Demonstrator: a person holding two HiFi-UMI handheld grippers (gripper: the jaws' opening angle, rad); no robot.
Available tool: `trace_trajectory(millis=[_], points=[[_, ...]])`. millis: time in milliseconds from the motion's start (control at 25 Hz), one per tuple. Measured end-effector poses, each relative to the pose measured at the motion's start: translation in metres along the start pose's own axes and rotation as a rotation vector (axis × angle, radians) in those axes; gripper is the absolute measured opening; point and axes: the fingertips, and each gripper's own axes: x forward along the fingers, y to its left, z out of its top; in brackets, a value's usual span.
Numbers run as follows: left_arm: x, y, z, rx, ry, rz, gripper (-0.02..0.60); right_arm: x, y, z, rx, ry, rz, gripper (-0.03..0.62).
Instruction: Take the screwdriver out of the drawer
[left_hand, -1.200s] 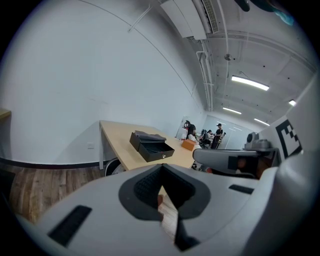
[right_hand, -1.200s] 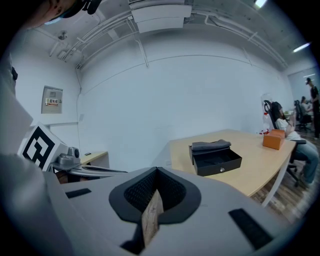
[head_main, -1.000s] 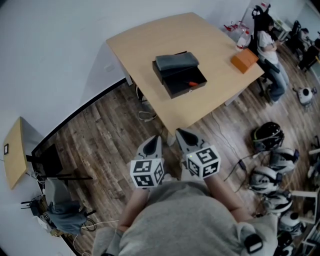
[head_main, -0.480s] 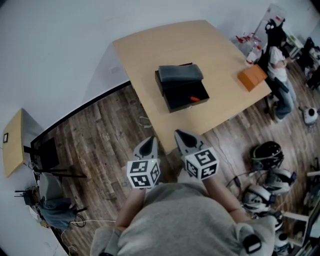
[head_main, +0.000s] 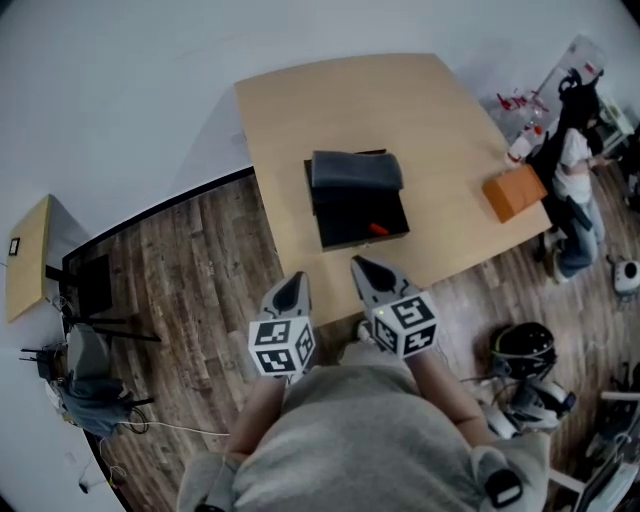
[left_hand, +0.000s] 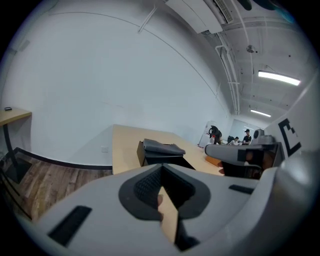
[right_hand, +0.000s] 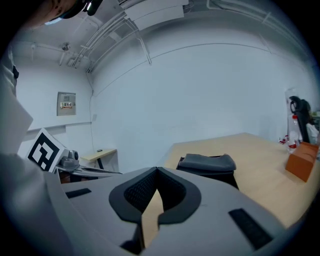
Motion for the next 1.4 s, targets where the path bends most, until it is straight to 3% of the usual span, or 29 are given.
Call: trace_trajectory(millis=[840,1400], points=[[0.073,-0.034,0.010,-0.113,-0.045,0.228,0.002,0.044,-0.097,0.009,-0.088,0.078,0.234,0.000],[0.091,-0.026,0.003,-0.196,-0.035,0.343,0.002,0.106,-0.138,-0.020,-0.238,0.241,0.292,0.000]])
